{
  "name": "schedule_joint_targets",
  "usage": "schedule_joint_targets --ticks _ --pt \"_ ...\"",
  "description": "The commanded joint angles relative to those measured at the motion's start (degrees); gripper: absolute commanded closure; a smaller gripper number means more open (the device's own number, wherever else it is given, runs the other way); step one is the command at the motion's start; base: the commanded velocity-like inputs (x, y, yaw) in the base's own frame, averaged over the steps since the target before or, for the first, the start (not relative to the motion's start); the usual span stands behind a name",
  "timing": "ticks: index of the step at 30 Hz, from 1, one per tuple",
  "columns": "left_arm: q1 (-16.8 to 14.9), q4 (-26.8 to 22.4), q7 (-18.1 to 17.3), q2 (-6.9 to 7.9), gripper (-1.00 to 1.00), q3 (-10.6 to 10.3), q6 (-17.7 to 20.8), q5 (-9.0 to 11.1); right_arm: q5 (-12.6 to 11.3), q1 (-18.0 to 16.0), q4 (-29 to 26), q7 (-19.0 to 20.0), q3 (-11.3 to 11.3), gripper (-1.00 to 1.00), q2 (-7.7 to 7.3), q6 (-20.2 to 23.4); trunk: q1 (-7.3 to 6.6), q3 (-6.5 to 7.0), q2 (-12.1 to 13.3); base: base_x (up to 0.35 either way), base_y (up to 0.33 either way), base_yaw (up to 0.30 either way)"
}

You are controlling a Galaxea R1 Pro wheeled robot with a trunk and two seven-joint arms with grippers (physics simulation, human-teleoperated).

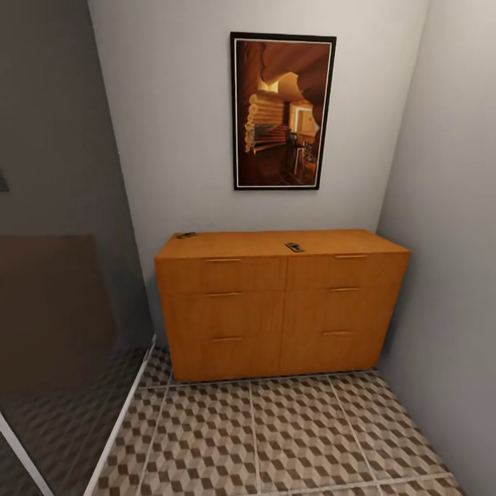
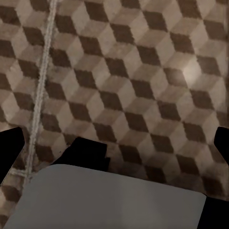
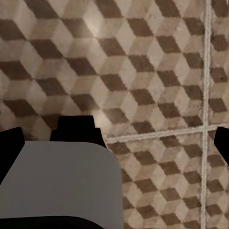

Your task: Take the four mousetraps from the cabinet in the bathroom and place them on the bathroom floor. Make sure all four end up on the same floor surface, and ensure that at least two of them are either under or directly next to the same bathroom sink.

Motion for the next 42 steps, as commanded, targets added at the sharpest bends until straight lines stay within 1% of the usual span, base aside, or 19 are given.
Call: schedule_joint_targets --ticks 1,9,14,42 --pt "-0.04 0.04 0.02 -0.02 -1.00 0.18 -0.23 0.24 -0.04 -0.08 0.17 -0.17 0.35 -1.00 0.01 -0.27 0.03 -0.06 -0.02 0.324 0.000 0.000" --pt "-0.04 0.04 0.02 -0.02 -1.00 0.18 -0.39 0.22 -0.08 -0.08 0.17 -0.17 0.33 -1.00 0.00 -0.29 0.03 -0.06 -0.02 0.318 0.000 0.000" --pt "-0.04 0.04 0.02 -0.02 -1.00 0.18 -0.46 0.18 -0.08 -0.08 0.18 -0.17 0.34 -1.00 0.00 -0.28 0.03 -0.06 -0.02 0.188 0.000 0.000" --pt "-0.04 0.04 0.10 -0.10 -1.00 0.17 -0.49 0.15 0.00 -0.08 0.13 -0.17 0.35 -1.00 -0.28 -0.28 0.03 -0.06 -0.02 0.012 0.000 0.000"
